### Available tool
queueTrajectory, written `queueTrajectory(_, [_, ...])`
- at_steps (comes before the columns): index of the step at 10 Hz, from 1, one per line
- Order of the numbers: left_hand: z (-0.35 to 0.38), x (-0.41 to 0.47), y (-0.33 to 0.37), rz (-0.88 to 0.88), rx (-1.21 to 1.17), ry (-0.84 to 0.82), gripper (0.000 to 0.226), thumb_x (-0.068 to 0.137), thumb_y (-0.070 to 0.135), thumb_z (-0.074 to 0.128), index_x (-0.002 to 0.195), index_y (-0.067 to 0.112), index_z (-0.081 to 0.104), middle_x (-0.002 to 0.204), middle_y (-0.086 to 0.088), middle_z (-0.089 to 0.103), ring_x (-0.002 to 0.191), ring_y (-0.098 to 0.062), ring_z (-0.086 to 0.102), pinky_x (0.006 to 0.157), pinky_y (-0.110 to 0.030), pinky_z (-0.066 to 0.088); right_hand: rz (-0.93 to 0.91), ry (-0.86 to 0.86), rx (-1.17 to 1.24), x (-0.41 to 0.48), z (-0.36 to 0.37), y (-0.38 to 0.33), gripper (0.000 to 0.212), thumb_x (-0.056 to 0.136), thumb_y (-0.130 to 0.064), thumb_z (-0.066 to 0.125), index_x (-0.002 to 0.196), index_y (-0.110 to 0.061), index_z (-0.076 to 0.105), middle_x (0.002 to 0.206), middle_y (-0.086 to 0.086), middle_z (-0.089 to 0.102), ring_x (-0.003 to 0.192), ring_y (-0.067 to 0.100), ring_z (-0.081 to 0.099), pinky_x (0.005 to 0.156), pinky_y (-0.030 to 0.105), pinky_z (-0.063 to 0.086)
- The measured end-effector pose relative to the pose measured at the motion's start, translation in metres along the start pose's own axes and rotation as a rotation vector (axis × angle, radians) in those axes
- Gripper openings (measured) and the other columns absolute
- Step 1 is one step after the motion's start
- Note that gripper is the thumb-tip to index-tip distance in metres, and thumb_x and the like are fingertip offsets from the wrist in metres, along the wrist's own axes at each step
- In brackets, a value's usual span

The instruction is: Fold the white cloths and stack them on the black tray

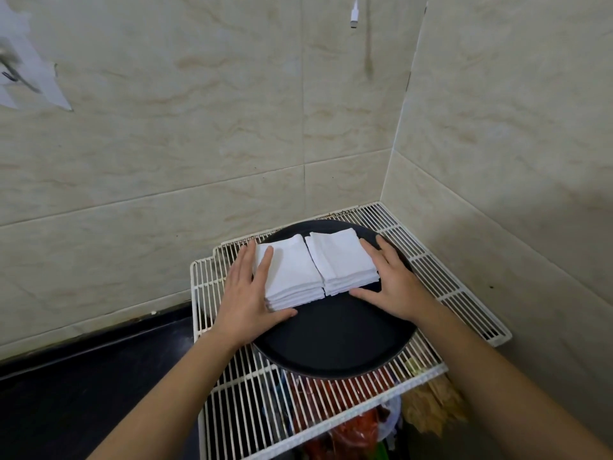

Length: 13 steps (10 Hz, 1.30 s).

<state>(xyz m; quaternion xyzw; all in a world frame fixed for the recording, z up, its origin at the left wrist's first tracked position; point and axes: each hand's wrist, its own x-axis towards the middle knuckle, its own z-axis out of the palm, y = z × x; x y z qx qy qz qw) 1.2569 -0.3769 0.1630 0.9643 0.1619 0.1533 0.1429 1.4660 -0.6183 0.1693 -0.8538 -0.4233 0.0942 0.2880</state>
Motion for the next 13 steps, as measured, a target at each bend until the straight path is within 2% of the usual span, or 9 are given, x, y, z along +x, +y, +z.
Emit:
queueTrajectory(1, [-0.011,-0.001,0.004,-0.039,-0.079,0.006,0.125,0.065,0.089,0.055,0.158,0.031,-0.005,0.165,0.000,-0.019,0.151,-0.017,-0.019,0.123,-0.043,-0.003,0.023,0.056,-0.098,-0.002,0.003,-0.008,0.108,0.079,-0.065,0.070,0.159,-0.033,0.006,0.167,0.001,-0.003,0.153,0.022,0.004,0.123,0.048,0.015])
queueTrajectory(2, [-0.028,0.021,0.005,-0.118,-0.197,0.142,0.098,0.085,0.078,0.042,0.159,0.023,0.009,0.167,-0.001,-0.003,0.153,-0.015,-0.006,0.123,-0.037,0.002,-0.124,0.261,-0.111,-0.020,0.007,-0.025,0.082,0.085,-0.055,0.068,0.152,-0.022,0.035,0.156,0.003,0.031,0.143,0.018,0.030,0.120,0.042,0.026])
queueTrajectory(3, [-0.043,0.070,0.005,-0.116,-0.202,0.120,0.067,0.099,0.058,0.036,0.142,0.009,0.049,0.150,-0.014,0.046,0.143,-0.029,0.037,0.117,-0.040,0.029,-0.225,0.173,-0.009,-0.036,0.015,-0.047,0.030,0.092,-0.033,0.062,0.119,-0.022,0.066,0.113,-0.010,0.061,0.106,0.004,0.058,0.094,0.035,0.052])
queueTrajectory(4, [-0.051,0.116,0.012,-0.207,-0.263,-0.215,0.068,0.101,0.061,0.026,0.109,0.010,0.069,0.118,-0.012,0.068,0.115,-0.031,0.059,0.097,-0.037,0.043,-0.231,-0.141,-0.028,-0.042,0.028,-0.063,0.028,0.096,-0.025,0.055,0.120,-0.027,0.069,0.115,-0.014,0.065,0.110,0.000,0.053,0.101,0.028,0.046])
queueTrajectory(5, [-0.046,0.141,0.017,-0.272,-0.242,-0.482,0.077,0.098,0.068,0.021,0.118,0.011,0.069,0.129,-0.010,0.063,0.118,-0.027,0.056,0.099,-0.032,0.038,-0.227,-0.231,-0.004,-0.034,0.037,-0.073,0.034,0.097,-0.019,0.051,0.126,-0.027,0.067,0.125,-0.012,0.065,0.120,0.003,0.049,0.109,0.025,0.039])
queueTrajectory(7, [-0.037,0.152,0.023,-0.267,-0.199,-0.645,0.075,0.096,0.072,0.020,0.100,0.015,0.069,0.112,-0.005,0.066,0.098,-0.022,0.061,0.085,-0.030,0.041,-0.217,-0.329,0.000,-0.011,0.039,-0.088,0.042,0.095,-0.010,0.049,0.131,-0.024,0.065,0.133,-0.004,0.063,0.126,0.010,0.051,0.112,0.026,0.036])
queueTrajectory(10, [-0.041,0.158,0.013,-0.326,-0.370,-0.727,0.082,0.078,0.088,0.034,0.107,0.024,0.076,0.113,0.002,0.073,0.102,-0.020,0.070,0.102,-0.040,0.050,-0.092,-0.364,0.104,-0.007,0.030,-0.081,0.040,0.092,-0.016,0.055,0.130,-0.028,0.066,0.132,-0.013,0.064,0.121,-0.003,0.055,0.106,0.017,0.040])
queueTrajectory(11, [-0.042,0.156,0.026,-0.267,-0.257,-0.707,0.067,0.094,0.073,0.033,0.123,0.024,0.068,0.131,0.004,0.062,0.120,-0.020,0.059,0.108,-0.034,0.040,0.034,-0.285,0.173,-0.005,0.020,-0.069,0.035,0.090,-0.015,0.058,0.120,-0.027,0.071,0.118,-0.014,0.070,0.107,-0.005,0.062,0.097,0.018,0.050])
queueTrajectory(13, [-0.045,0.149,0.020,-0.284,-0.347,-0.617,0.091,0.080,0.090,0.023,0.133,0.027,0.061,0.142,0.003,0.057,0.128,-0.020,0.053,0.116,-0.037,0.032,0.075,-0.322,0.155,-0.006,0.016,-0.068,0.033,0.090,-0.015,0.058,0.117,-0.030,0.072,0.116,-0.015,0.070,0.106,-0.004,0.062,0.096,0.017,0.048])
